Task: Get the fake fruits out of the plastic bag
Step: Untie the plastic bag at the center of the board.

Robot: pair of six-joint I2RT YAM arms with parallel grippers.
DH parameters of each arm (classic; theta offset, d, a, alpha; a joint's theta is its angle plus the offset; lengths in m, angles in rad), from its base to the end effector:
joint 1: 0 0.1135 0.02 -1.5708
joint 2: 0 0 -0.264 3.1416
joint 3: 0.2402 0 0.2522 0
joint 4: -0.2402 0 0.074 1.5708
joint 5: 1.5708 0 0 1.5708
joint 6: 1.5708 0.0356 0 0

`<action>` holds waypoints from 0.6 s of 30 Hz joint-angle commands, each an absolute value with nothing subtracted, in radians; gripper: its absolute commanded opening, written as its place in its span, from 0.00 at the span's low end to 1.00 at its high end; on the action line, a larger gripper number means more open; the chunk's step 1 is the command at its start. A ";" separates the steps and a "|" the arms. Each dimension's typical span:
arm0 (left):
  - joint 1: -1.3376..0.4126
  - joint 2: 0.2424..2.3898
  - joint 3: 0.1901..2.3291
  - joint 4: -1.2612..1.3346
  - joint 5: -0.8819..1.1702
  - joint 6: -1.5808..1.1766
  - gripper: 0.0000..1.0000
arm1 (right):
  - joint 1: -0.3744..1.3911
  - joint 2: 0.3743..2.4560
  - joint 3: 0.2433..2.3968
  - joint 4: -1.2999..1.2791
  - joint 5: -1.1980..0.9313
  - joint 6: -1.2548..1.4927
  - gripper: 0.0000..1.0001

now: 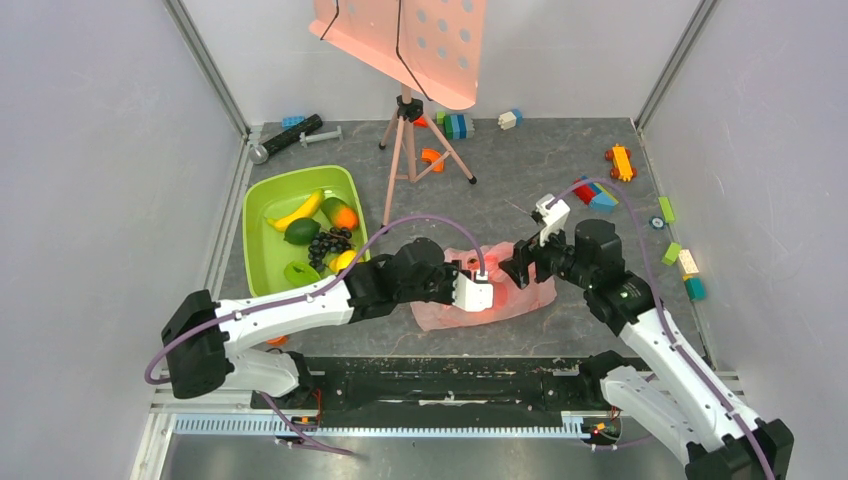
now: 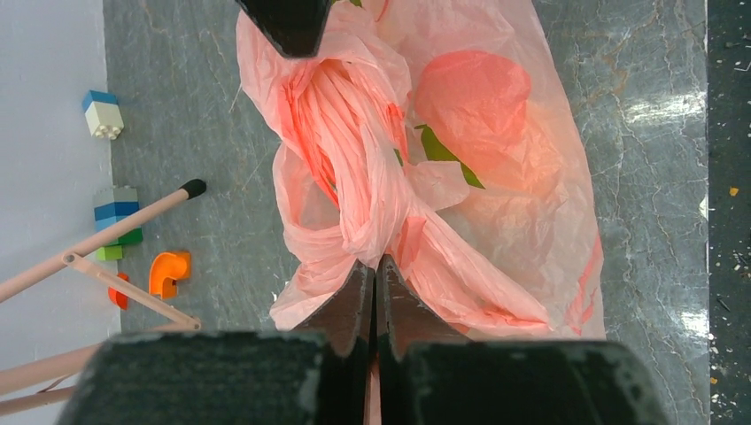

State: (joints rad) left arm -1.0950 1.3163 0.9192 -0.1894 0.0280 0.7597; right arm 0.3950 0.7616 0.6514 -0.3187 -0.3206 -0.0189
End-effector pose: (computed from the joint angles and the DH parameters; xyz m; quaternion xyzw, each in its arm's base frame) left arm 0.1337 -0.2617 0.2689 0.7090 0.5234 -0.0910 0.4638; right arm 0.1591 0.0785 0.2836 -0.2551 0.7952 0.2317 0.4990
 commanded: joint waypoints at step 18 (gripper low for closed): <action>-1.098 1.229 0.861 -0.136 0.075 0.839 0.02 | 0.393 1.023 0.884 -0.474 -0.590 -0.478 0.77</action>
